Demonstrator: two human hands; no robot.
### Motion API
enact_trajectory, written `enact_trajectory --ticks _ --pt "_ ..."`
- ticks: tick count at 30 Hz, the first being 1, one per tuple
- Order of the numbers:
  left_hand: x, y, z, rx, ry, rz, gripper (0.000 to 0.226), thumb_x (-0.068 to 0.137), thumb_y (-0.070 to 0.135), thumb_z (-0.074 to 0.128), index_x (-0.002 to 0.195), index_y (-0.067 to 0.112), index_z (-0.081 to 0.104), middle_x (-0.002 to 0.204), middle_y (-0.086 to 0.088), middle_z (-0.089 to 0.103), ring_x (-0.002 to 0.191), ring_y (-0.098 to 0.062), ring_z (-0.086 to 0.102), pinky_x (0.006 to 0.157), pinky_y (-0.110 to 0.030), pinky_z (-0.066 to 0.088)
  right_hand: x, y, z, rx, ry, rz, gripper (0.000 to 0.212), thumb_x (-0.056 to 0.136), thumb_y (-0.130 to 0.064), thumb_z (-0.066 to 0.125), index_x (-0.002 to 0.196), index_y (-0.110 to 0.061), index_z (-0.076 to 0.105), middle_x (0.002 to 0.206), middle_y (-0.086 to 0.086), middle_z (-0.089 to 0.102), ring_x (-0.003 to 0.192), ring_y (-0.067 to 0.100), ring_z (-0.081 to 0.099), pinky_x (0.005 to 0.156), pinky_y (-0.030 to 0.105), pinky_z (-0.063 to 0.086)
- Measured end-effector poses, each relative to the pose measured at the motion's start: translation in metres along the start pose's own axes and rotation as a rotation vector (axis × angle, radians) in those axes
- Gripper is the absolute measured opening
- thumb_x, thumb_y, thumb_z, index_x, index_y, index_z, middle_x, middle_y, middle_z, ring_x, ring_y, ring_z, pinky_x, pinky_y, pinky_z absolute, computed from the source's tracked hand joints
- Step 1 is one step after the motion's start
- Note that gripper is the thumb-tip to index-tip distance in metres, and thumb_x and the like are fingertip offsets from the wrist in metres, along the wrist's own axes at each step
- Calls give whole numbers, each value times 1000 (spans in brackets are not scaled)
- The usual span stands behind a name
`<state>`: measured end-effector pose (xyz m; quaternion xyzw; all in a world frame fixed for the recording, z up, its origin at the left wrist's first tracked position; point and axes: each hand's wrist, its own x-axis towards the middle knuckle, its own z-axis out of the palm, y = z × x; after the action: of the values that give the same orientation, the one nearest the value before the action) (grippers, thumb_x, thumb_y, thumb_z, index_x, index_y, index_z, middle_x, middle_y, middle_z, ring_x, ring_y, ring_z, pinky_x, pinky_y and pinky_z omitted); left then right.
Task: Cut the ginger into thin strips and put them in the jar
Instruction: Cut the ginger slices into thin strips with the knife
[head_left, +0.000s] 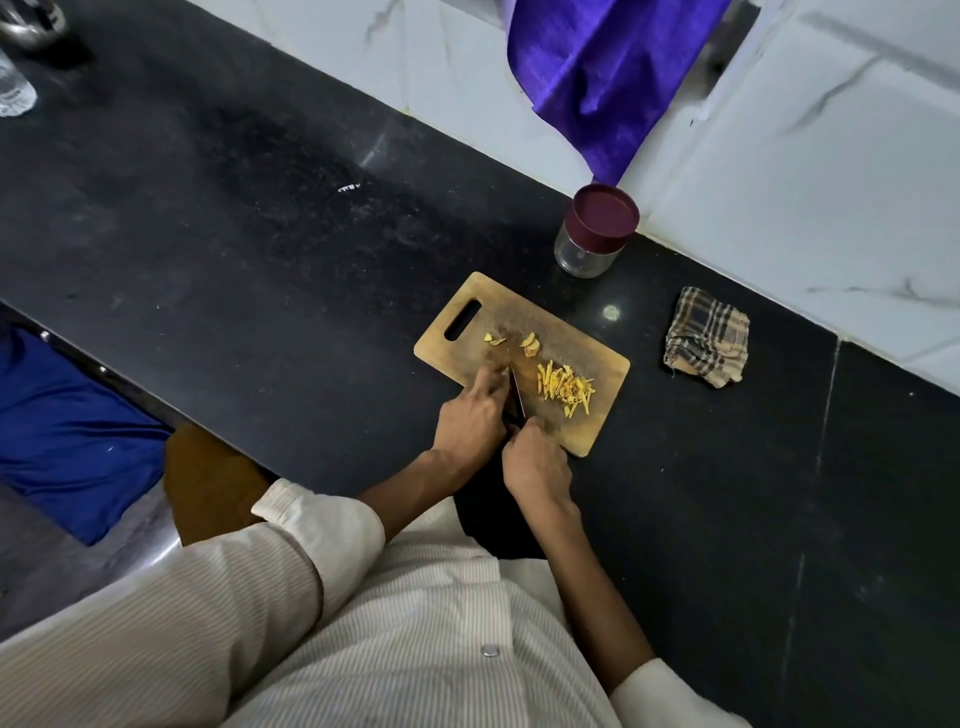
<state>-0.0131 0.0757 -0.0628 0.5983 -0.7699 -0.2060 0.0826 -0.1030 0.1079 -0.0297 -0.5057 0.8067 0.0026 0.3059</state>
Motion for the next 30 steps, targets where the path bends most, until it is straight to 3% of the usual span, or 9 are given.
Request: enact_trajectory --ticks 7,15,21,26,30 --pt "0 -1 1 43 -50 9 73 87 33 63 147 8 29 147 -6 25 116 -28 53 81 -38 55 -11 11 6 -45 11 -12 32 107 -27 36 127 -6 48 122 16 63 111 33 62 83 42 48" --pt "-1 -2 1 80 -35 9 62 92 20 51 148 11 26 148 -6 22 120 -26 50 80 -35 53 -3 12 1 118 56 8 31 106 -29 39 121 -5 52 115 15 63 107 33 62 80 40 47" --pt "-2 -4 0 -7 25 14 56 90 9 47 145 14 37 146 -4 31 113 -27 55 77 -37 53 -4 24 -6 147 56 -2 36 106 -33 39 122 -5 55 117 15 62 110 33 60 81 37 43" --pt "-4 -5 0 -24 25 25 54 91 19 53 143 13 39 146 -5 32 112 -27 57 81 -37 54 -2 15 -6 115 7 -79 34 106 -32 38 121 -7 55 121 15 60 114 33 58 88 41 45" --pt "-3 -5 0 -29 35 27 53 91 19 55 141 12 42 146 -6 32 111 -27 58 81 -37 56 1 12 -6 100 11 -107 32 106 -32 39 118 -8 56 119 15 61 111 32 59 85 41 47"
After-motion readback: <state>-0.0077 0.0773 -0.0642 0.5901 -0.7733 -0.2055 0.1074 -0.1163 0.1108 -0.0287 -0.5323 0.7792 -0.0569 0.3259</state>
